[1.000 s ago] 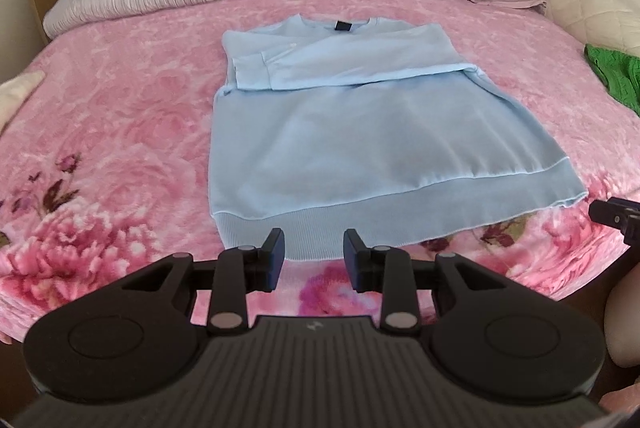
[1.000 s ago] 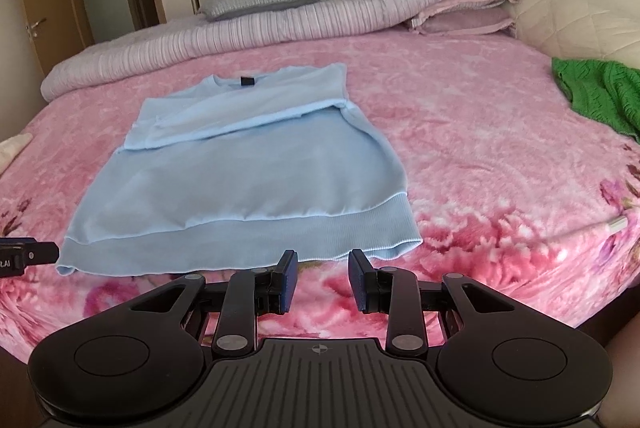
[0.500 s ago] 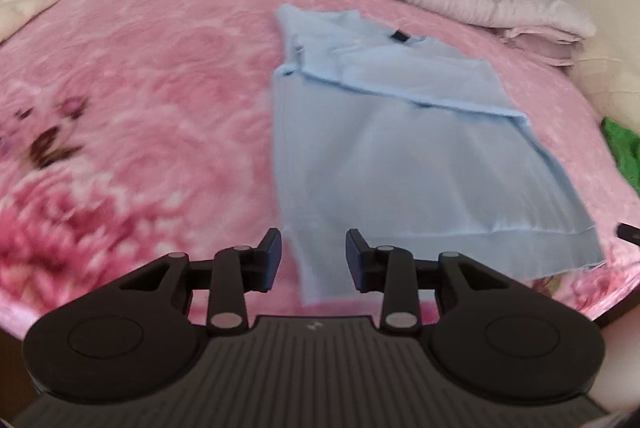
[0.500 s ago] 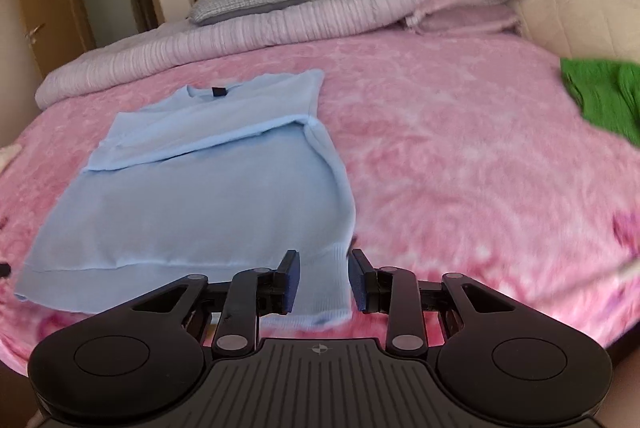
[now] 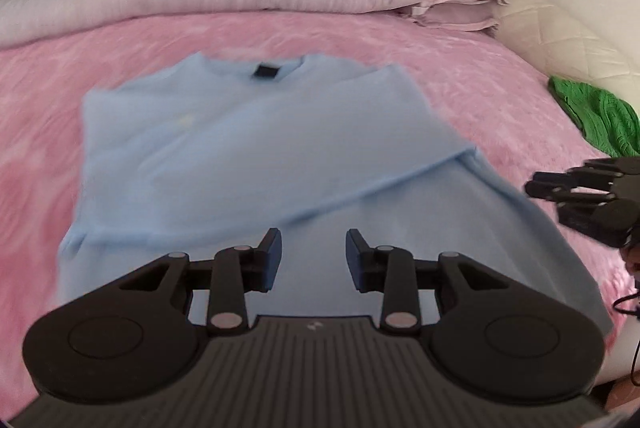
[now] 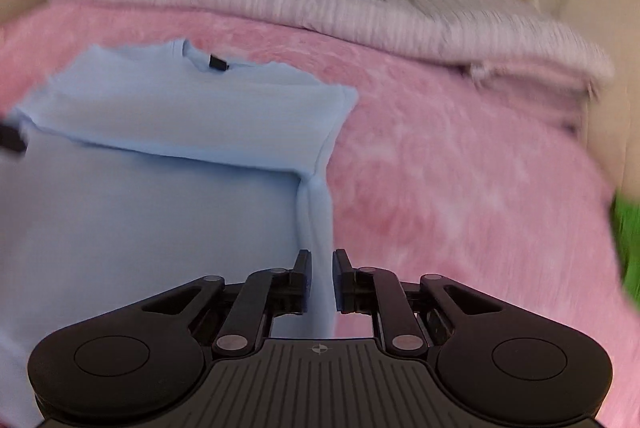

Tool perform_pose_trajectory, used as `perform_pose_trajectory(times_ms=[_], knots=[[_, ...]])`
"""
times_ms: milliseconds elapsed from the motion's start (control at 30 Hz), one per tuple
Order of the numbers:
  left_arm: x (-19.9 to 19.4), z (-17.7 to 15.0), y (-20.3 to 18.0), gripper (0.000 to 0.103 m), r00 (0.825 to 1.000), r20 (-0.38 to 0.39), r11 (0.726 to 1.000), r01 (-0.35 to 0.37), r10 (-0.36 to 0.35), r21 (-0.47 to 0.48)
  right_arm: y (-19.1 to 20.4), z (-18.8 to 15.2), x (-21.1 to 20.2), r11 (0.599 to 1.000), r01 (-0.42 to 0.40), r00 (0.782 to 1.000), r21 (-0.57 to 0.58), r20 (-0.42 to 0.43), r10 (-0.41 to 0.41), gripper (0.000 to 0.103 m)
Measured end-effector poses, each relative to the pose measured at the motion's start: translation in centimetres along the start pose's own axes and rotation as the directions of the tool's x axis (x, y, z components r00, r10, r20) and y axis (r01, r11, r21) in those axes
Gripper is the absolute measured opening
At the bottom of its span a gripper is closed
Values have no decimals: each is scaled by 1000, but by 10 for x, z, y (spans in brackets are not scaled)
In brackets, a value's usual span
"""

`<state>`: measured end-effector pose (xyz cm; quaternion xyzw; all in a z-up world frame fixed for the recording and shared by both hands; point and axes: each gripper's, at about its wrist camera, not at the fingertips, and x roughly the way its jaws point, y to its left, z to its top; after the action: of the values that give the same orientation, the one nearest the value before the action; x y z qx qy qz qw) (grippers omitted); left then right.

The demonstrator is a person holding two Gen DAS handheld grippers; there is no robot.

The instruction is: Fold clothes

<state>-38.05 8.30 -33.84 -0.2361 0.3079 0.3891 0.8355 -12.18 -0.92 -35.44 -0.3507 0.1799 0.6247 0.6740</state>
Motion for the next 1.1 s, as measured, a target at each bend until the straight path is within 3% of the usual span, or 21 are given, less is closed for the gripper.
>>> perform_pose_trajectory(times_ms=[267,400,467,500,533,567,733,867,967,1000,1067,1100], knots=[[54,27,-6,31,1000,3,998,1,-1,64,17,5,56,996,8,1000,-92,1,-8,17],[70,33,-9,31,1000,-8,997,19,-19,77,14,15,68,996,17,1000,-84,22,-15,28],[77,34,-9,31,1000,-17,997,23,-22,72,15,17,76,995,23,1000,-102,12,-22,28],[79,33,-8,31,1000,-21,997,25,-23,71,13,17,78,995,28,1000,-98,8,-27,27],[80,32,-7,31,999,-23,997,27,-26,69,12,17,80,995,33,999,-94,3,-33,11],[79,31,-6,31,999,-23,997,30,-28,67,1,16,80,999,20,1000,-43,3,-20,5],[82,24,7,31,999,-39,999,12,-10,36,-46,5,89,975,-59,998,214,-17,64,5],[70,18,16,31,999,-32,1000,5,-4,23,-50,10,77,971,-62,997,232,-21,68,10],[67,15,20,31,999,-33,1000,-5,5,15,-45,12,54,972,-91,995,216,49,83,11],[68,13,20,31,999,-40,1000,-13,14,21,-42,11,56,974,-101,995,202,30,97,11],[67,8,21,31,998,-51,999,-29,32,46,-44,2,73,976,-38,997,216,-60,52,11],[58,5,24,31,998,-52,999,-37,39,39,-52,-2,71,961,-60,997,269,-39,73,11]])
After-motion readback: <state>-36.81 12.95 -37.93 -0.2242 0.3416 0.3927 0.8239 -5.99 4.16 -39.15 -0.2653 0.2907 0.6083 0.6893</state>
